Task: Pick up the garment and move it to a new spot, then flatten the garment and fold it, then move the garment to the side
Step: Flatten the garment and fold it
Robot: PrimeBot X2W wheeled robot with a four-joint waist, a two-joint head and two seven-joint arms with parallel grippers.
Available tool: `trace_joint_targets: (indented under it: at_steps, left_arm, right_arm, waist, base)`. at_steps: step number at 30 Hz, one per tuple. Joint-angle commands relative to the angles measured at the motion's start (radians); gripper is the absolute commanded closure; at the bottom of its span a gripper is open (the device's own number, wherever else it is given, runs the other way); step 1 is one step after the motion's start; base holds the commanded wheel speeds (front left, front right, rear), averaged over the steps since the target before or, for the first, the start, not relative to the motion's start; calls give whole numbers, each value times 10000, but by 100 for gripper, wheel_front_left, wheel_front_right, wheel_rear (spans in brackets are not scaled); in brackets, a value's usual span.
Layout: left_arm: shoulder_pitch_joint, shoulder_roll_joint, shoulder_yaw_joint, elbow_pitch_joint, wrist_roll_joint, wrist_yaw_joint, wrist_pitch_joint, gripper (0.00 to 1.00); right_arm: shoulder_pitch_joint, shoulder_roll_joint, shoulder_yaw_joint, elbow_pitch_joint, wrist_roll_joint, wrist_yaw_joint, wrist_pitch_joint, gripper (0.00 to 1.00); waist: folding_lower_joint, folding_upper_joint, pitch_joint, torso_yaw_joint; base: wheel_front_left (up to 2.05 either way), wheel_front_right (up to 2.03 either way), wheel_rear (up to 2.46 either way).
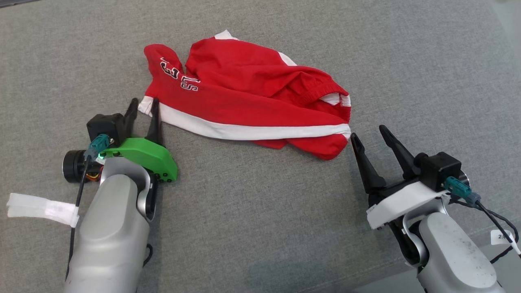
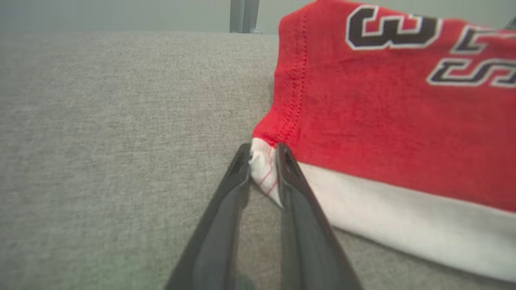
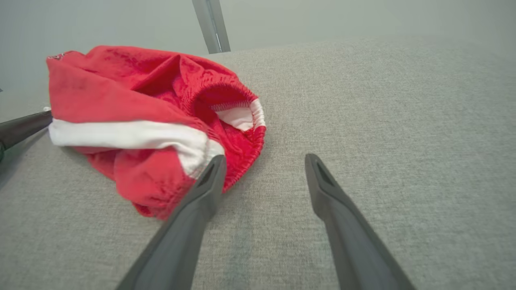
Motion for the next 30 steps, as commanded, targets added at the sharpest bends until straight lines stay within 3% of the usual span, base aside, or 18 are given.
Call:
trace_joint_targets:
  at_steps: [1, 6, 17, 26, 27, 28, 29, 30]
  left_arm:
    - [271, -27, -82, 206, 18, -128, 96, 100]
    - [776, -9, -210, -728, -325, -172, 61, 100]
    - [2983, 0, 297, -2482, -783, 662, 56, 100]
    - [4076, -1, 417, -2627, -900, 886, 57, 100]
    - [4179, 1, 442, -2645, -888, 891, 57, 74]
    - [4266, -1, 465, -2675, -845, 935, 55, 25]
    - [4361, -1, 496, -2720, -798, 955, 55, 0]
    - [4454, -1, 533, -2785, -757, 971, 57, 0]
  right_arm:
    - [-107, -42, -13, -4, 39, -6, -29, 0]
    - [93, -128, -51, 101, 18, -6, -29, 0]
    - [812, -241, -74, 496, 80, -6, -29, 0]
    - [1190, -64, 73, 678, 97, -6, -29, 0]
    - [1212, -48, 102, 679, 100, -6, -29, 0]
    - [1220, -37, 115, 669, 113, -6, -28, 0]
    - [1232, -25, 124, 656, 115, -6, -28, 0]
    - [1262, 5, 97, 606, 107, -6, -29, 0]
  waist:
    - [0, 30, -37, 83]
    - [0, 30, -409, 518]
    - [0, 30, -1831, 2002]
    - [0, 30, -2471, 2242]
    - [0, 30, -2541, 2218]
    - [0, 30, -2611, 2191]
    - [0, 30, -2687, 2156]
    - [0, 30, -2762, 2113]
  base:
    - [0, 0, 0]
    - [0, 0, 0]
    - [0, 0, 0]
    - [0, 0, 0]
    - [0, 0, 0]
    - [0, 0, 0]
    - [0, 0, 0]
    - [0, 0, 0]
